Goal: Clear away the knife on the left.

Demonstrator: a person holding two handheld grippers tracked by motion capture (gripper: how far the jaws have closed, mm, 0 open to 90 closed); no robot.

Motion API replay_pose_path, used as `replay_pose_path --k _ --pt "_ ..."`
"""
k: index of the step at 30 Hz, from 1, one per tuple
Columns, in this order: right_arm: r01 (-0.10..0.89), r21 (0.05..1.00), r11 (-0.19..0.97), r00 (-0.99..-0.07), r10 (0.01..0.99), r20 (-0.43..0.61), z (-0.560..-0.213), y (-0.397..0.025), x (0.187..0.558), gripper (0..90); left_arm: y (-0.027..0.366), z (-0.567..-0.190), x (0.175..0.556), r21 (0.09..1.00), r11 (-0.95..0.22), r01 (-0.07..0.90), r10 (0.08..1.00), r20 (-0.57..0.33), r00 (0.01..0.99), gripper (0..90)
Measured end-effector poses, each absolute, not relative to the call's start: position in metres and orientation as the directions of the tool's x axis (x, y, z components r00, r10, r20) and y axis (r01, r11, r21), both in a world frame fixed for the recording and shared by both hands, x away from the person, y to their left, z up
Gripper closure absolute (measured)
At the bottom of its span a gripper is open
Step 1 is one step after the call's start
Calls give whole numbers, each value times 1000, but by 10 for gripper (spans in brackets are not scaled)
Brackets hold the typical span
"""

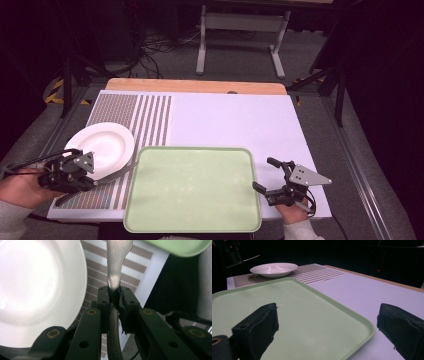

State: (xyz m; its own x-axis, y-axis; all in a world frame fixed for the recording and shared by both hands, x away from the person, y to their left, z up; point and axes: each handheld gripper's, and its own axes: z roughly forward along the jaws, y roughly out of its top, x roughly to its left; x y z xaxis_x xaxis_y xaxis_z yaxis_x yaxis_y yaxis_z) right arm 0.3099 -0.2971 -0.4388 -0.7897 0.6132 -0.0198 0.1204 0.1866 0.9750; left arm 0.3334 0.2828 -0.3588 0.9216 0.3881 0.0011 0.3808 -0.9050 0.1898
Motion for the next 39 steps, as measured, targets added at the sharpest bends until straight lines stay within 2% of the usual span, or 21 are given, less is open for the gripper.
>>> replay_pose_path --k 7,13,17,23,28,39 --pt "122 975 186 -791 611 -18 -439 -297 310 40 274 -352 333 215 -882 419 420 -40 906 800" --pt "118 975 189 -793 608 -22 -440 -296 310 40 267 -342 331 282 -837 469 477 -45 878 800" --pt "120 974 190 -791 611 -21 -439 -297 310 40 259 -340 332 342 -814 470 474 -80 877 800" --pt "121 975 187 -791 612 -19 -440 -297 310 40 245 -344 336 374 -796 475 468 -117 876 800" --pt "121 974 190 -792 610 -21 -440 -297 310 40 236 -346 338 436 -766 472 457 -147 877 800" --pt "119 975 186 -790 613 -20 -440 -298 310 40 215 -356 340 472 -752 460 432 -175 885 800"
